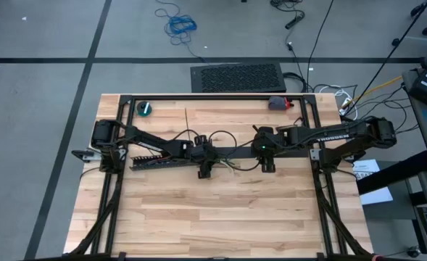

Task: Ziptie cables
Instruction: Put the cable duct cover on

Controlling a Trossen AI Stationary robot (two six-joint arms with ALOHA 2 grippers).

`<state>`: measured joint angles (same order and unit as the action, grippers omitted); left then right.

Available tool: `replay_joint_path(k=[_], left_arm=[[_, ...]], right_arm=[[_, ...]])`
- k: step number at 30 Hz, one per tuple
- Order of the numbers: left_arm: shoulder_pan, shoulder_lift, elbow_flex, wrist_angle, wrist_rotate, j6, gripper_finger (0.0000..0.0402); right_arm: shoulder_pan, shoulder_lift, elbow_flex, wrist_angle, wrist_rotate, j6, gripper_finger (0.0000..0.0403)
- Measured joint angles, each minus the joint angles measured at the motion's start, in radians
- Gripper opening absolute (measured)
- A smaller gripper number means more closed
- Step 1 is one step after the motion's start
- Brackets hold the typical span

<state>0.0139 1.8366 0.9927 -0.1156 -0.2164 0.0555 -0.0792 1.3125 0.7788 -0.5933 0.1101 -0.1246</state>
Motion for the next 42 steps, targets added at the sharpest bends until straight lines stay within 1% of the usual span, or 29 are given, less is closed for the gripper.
replay_joint_path(k=[5,10,22,28,33,37,42], left_arm=[[-0.012,-0.002,0.001,-0.017,-0.007,-0.021,0.0260],[-0.024,-0.002,0.001,-0.019,-0.024,-0.024,0.0249],[-0.024,-0.002,0.001,-0.029,-0.011,-0.024,0.0247],[-0.023,-0.002,0.001,-0.030,0.011,-0.024,0.0246],[-0.024,-0.002,0.000,-0.029,0.015,-0.025,0.0246],[-0.026,-0.002,0.000,-0.028,0.009,-0.043,0.0246],[-0.028,-0.002,0.000,-0.027,0.010,-0.042,0.0246]], right_arm=[[0.000,0.000,0.000,0.005,-0.006,-0.001,0.0211],[0.001,0.019,0.000,0.034,-0.011,-0.014,0.0211],[-0.013,0.154,-0.001,0.083,-0.008,-0.058,0.0211],[-0.059,0.148,-0.001,0.093,-0.031,-0.110,0.0211],[-0.104,0.155,-0.001,0.095,-0.121,-0.115,0.0211],[-0.096,0.156,-0.001,0.095,-0.132,-0.101,0.0211],[-0.082,0.088,-0.001,0.078,-0.115,-0.090,0.0211]])
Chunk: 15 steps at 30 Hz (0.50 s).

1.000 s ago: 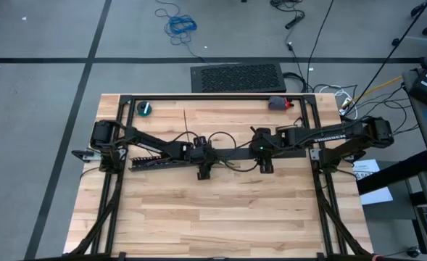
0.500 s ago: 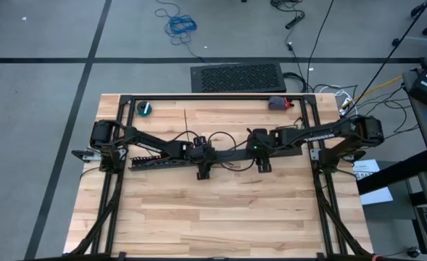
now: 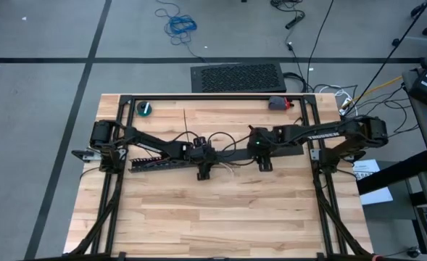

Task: Ziptie cables
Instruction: Put the cable duct cover on

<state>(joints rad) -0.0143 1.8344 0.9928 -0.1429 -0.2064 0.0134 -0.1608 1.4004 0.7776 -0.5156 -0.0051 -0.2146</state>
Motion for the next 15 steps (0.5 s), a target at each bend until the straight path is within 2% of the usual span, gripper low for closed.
replay_joint_path(k=[7,15], left_arm=[[-0.001,0.001,0.000,0.006,0.006,0.011,0.0246],[0.000,0.001,0.000,0.004,0.005,0.012,0.0246]], right_arm=[[-0.011,-0.063,0.001,-0.040,0.010,0.001,0.0211],[-0.011,-0.003,0.001,-0.032,0.000,-0.009,0.0211]])
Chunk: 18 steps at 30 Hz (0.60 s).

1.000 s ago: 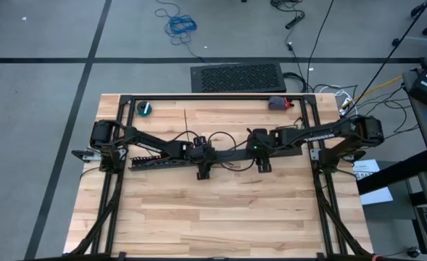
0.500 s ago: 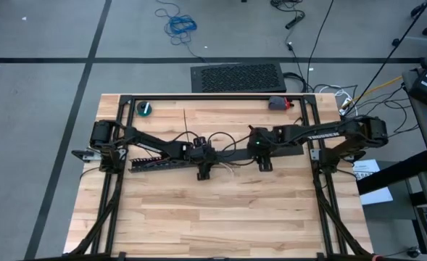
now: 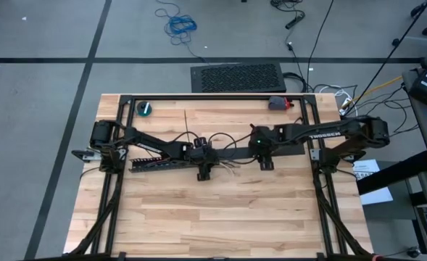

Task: Ziptie cables
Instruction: Put the cable duct cover on

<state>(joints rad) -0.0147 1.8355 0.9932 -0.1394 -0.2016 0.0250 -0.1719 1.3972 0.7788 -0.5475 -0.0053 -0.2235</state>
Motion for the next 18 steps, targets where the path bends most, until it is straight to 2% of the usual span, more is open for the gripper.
replay_joint_path(k=[11,18], left_arm=[[0.000,0.000,0.000,-0.001,-0.003,0.008,0.0246],[0.000,0.000,0.000,-0.004,-0.009,0.008,0.0246]], right_arm=[[0.000,0.099,0.000,0.032,-0.038,-0.005,0.0211],[0.000,0.120,0.000,0.047,-0.038,-0.011,0.0211]])
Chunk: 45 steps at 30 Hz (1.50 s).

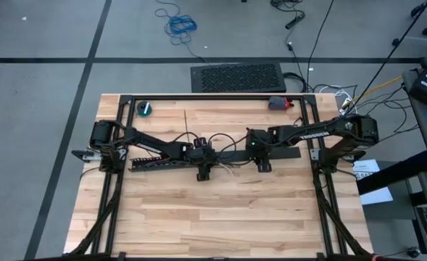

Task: Ziptie cables
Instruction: Put the cable duct cover on

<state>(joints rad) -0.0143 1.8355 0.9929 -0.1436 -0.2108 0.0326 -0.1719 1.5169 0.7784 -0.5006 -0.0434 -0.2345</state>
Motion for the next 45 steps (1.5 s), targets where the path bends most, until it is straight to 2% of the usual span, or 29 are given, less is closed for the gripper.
replay_joint_path(k=[10,15,18,25,28,35,37,41,45], left_arm=[[0.000,0.000,0.000,0.002,0.000,0.000,0.0246],[0.001,0.001,0.000,0.007,0.000,0.000,0.0246],[0.001,0.001,0.000,0.007,0.000,0.000,0.0246],[0.001,0.001,0.000,0.006,0.000,-0.001,0.0246],[0.001,0.001,0.000,0.006,0.001,-0.001,0.0246],[0.001,0.001,0.000,0.005,0.001,-0.001,0.0246],[0.001,0.001,0.000,0.005,0.001,0.000,0.0246],[0.001,0.001,0.000,0.003,0.001,-0.001,0.0246],[0.001,0.001,0.000,0.003,0.001,0.000,0.0246]], right_arm=[[0.003,0.000,0.000,0.000,0.003,0.010,0.0211],[0.005,0.000,0.000,-0.004,0.011,0.022,0.0287],[0.010,0.000,0.000,-0.019,0.011,0.021,0.0306],[0.040,-0.018,0.000,-0.036,0.013,-0.007,0.0299],[0.043,-0.059,0.010,-0.067,0.048,-0.004,0.0297],[0.054,-0.140,0.015,0.048,0.021,0.062,0.0280],[0.085,-0.117,0.015,0.112,0.060,0.074,0.0277],[0.153,-0.064,0.015,0.211,0.228,0.068,0.0272],[0.184,-0.019,0.015,0.211,0.251,0.104,0.0272]])
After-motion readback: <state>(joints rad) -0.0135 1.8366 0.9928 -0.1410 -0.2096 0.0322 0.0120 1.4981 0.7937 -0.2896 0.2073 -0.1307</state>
